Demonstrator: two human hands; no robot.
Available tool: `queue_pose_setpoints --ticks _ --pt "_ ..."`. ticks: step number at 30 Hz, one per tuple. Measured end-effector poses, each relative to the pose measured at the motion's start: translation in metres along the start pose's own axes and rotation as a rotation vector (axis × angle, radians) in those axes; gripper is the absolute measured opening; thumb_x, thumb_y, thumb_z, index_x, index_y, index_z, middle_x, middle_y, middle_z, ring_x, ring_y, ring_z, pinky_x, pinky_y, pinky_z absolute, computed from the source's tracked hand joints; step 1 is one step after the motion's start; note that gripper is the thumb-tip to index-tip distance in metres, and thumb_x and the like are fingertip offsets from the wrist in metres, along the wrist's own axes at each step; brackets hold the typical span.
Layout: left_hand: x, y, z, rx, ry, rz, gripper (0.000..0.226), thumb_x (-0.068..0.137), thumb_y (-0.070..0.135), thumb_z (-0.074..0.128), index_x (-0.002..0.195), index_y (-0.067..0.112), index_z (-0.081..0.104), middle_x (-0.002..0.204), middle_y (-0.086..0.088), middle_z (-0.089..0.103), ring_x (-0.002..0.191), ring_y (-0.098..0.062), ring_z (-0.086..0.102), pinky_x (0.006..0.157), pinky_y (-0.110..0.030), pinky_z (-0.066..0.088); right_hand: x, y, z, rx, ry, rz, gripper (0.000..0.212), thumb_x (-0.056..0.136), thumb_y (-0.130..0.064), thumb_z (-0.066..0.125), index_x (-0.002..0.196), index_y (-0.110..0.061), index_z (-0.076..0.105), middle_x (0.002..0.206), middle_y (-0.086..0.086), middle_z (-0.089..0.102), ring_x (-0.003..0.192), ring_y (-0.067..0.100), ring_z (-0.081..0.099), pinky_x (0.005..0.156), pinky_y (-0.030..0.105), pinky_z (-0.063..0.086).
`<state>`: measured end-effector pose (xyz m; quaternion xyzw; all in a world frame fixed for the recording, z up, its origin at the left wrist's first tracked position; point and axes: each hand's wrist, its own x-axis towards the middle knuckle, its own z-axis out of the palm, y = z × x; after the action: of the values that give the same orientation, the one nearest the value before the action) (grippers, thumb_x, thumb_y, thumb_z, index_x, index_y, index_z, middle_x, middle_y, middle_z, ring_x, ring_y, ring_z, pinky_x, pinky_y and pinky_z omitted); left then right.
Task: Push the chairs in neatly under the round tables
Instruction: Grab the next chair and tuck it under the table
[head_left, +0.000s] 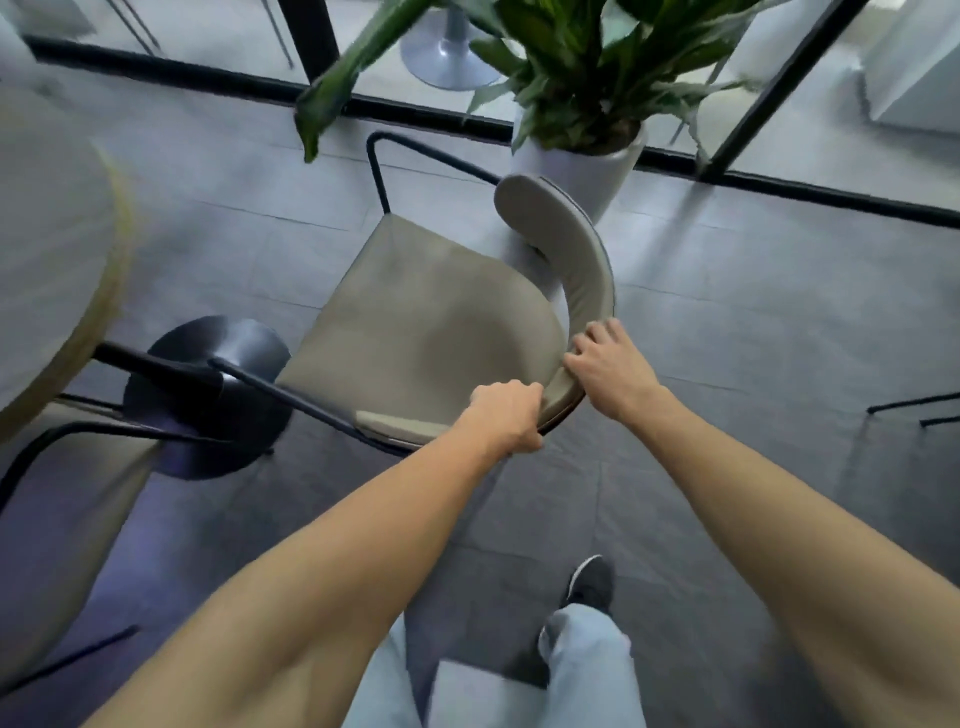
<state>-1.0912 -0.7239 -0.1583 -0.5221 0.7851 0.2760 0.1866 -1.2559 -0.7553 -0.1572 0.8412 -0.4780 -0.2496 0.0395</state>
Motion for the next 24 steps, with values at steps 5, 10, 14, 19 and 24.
queue_pose_setpoints --ticks 5,10,14,19,24 --pt "0.001 0.018 -0.006 -0.165 -0.005 -0.178 0.039 0.076 0.033 0.07 0.11 0.015 0.061 0.109 -0.008 0.062 0.099 -0.031 0.063 0.073 -0.034 0.051 0.004 0.023 0.011 -0.053 0.056 -0.226 0.027 0.091 -0.014 0.051 0.113 -0.021 0.065 0.115 0.004 0.065 0.116 0.03 0.052 0.111 0.044 0.027" --pt "0.002 0.037 0.002 -0.199 0.039 -0.331 0.033 0.076 0.034 0.067 0.103 0.016 0.062 0.106 -0.008 0.062 0.1 -0.034 0.064 0.081 -0.04 0.055 0.01 0.038 0.01 -0.101 0.082 -0.33 0.027 0.09 -0.013 0.05 0.111 -0.022 0.065 0.113 0.003 0.068 0.112 0.029 0.056 0.1 0.041 0.035" --pt "0.008 0.039 0.009 -0.205 0.028 -0.416 0.032 0.077 0.032 0.066 0.105 0.017 0.061 0.102 -0.007 0.058 0.101 -0.036 0.062 0.083 -0.049 0.056 0.041 0.049 0.013 -0.156 0.017 -0.405 0.029 0.09 -0.017 0.052 0.11 -0.029 0.069 0.114 0.0 0.069 0.113 0.026 0.056 0.1 0.039 0.034" --pt "0.016 0.038 -0.003 -0.166 -0.069 -0.431 0.024 0.068 0.017 0.065 0.092 0.016 0.066 0.079 -0.001 0.052 0.083 -0.03 0.064 0.075 -0.046 0.06 0.065 0.056 0.022 -0.191 -0.109 -0.568 0.049 0.08 -0.02 0.056 0.123 -0.042 0.06 0.118 -0.011 0.067 0.115 0.019 0.057 0.094 0.037 0.037" --pt "0.013 0.055 -0.006 -0.2 -0.129 -0.503 0.036 0.082 0.015 0.063 0.118 0.013 0.06 0.107 -0.004 0.051 0.109 -0.032 0.058 0.088 -0.055 0.054 0.06 0.058 0.019 -0.167 -0.081 -0.601 0.046 0.082 -0.017 0.054 0.12 -0.042 0.062 0.115 -0.011 0.069 0.113 0.02 0.061 0.092 0.038 0.034"
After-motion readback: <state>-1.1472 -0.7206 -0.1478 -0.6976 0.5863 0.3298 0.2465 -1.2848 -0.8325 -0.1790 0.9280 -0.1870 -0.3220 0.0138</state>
